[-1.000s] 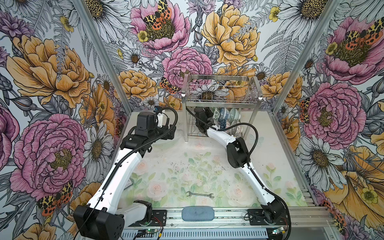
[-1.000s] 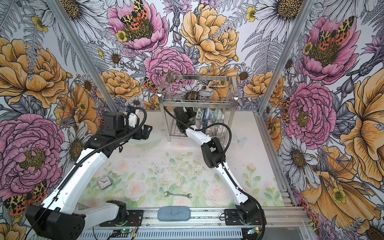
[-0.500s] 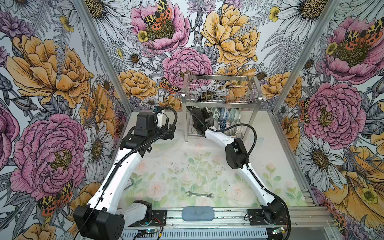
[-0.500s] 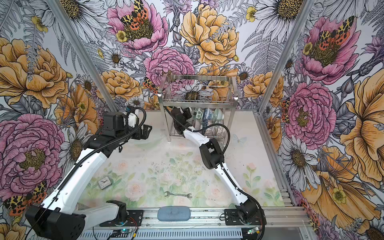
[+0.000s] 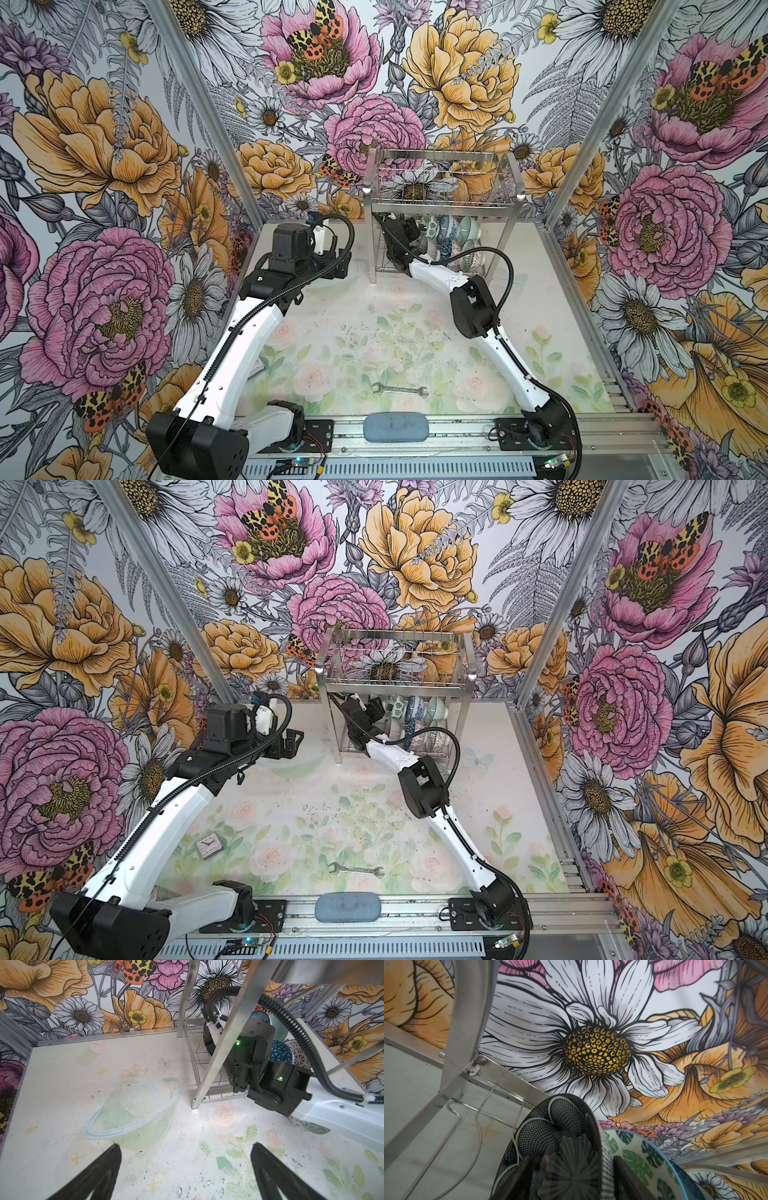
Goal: Load the bowls into the dish rack
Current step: 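Lower the flower bowl into the rack slot with the right gripper, then open the right gripper and withdraw it from the rack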
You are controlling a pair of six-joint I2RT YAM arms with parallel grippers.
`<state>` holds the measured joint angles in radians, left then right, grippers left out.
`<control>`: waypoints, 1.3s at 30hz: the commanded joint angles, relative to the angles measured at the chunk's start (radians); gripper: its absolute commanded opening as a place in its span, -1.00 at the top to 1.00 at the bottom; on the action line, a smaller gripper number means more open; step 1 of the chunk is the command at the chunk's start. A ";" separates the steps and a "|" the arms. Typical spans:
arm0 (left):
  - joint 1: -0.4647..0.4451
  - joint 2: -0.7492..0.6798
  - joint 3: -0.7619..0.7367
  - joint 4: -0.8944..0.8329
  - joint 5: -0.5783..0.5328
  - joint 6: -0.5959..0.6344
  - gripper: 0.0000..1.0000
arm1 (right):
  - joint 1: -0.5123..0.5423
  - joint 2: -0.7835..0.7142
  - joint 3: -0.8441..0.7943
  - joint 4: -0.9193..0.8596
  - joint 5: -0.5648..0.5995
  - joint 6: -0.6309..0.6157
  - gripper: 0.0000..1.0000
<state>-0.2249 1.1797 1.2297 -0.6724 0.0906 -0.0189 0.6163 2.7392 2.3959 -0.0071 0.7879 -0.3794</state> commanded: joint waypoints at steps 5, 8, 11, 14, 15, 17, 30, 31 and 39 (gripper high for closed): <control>0.011 -0.011 -0.010 0.022 0.022 -0.004 -0.97 | 0.006 -0.174 -0.120 0.053 -0.008 0.020 -0.66; 0.011 -0.009 -0.010 0.022 0.023 -0.005 -0.97 | 0.002 -0.229 -0.185 0.078 -0.019 0.029 -0.76; 0.011 -0.008 -0.010 0.022 0.024 -0.004 -0.97 | 0.000 -0.287 -0.247 0.091 -0.037 0.044 -0.82; 0.012 -0.005 -0.010 0.022 0.023 -0.004 -0.97 | -0.002 -0.345 -0.322 0.111 -0.056 0.051 -0.87; 0.011 -0.006 -0.010 0.022 0.024 -0.004 -0.97 | -0.004 -0.364 -0.347 0.119 -0.063 0.053 -0.89; 0.011 -0.002 -0.010 0.022 0.024 -0.004 -0.97 | -0.004 -0.401 -0.398 0.125 -0.076 0.053 -0.90; 0.010 0.020 -0.011 0.022 0.017 -0.004 -0.97 | -0.005 -0.680 -0.818 0.277 -0.210 0.060 -1.00; 0.010 0.023 -0.011 0.022 0.017 -0.004 -0.97 | -0.006 -0.697 -0.846 0.287 -0.220 0.058 -0.99; -0.028 0.018 -0.005 0.024 0.004 -0.026 -0.97 | -0.001 -0.892 -1.081 0.279 -0.291 0.070 -0.99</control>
<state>-0.2310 1.2003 1.2289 -0.6689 0.0906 -0.0235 0.6056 1.9392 1.3628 0.2596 0.5392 -0.3286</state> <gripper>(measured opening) 0.986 0.996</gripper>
